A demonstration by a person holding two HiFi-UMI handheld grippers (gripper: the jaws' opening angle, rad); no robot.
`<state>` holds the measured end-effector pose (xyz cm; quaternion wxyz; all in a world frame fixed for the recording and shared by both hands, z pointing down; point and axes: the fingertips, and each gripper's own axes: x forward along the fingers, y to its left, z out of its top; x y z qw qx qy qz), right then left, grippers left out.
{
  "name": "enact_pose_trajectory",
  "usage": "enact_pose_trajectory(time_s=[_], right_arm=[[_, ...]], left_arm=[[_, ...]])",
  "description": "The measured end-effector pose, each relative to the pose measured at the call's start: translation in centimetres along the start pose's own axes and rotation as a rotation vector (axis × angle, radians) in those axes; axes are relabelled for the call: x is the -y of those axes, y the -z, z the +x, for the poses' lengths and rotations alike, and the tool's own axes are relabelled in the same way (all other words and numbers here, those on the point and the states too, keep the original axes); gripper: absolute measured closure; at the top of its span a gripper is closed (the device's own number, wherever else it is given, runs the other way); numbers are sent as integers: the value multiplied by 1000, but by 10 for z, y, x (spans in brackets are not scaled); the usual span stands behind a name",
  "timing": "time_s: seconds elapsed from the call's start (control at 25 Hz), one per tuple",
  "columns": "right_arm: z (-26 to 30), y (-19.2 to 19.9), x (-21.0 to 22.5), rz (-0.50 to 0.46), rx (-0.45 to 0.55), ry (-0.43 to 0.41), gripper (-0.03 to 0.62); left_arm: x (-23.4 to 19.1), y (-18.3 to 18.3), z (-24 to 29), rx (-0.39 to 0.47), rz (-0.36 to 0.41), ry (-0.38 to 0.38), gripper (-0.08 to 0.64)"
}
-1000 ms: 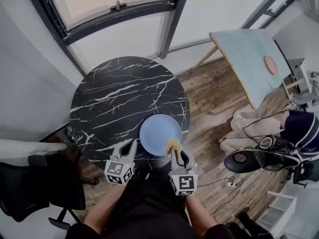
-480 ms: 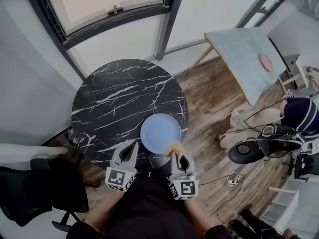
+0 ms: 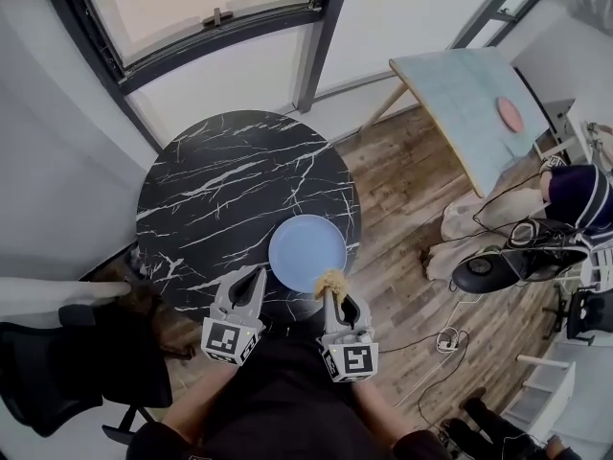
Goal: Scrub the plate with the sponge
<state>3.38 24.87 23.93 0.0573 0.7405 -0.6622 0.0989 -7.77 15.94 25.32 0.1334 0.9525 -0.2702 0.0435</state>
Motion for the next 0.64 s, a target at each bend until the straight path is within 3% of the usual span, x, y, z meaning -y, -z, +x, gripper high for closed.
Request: enact_pose_trajectory(time_s=[0.64], right_arm=[[1,-2,-3,-5,10,13,554]], left_arm=[[2,-4,2,12,21,28,560]])
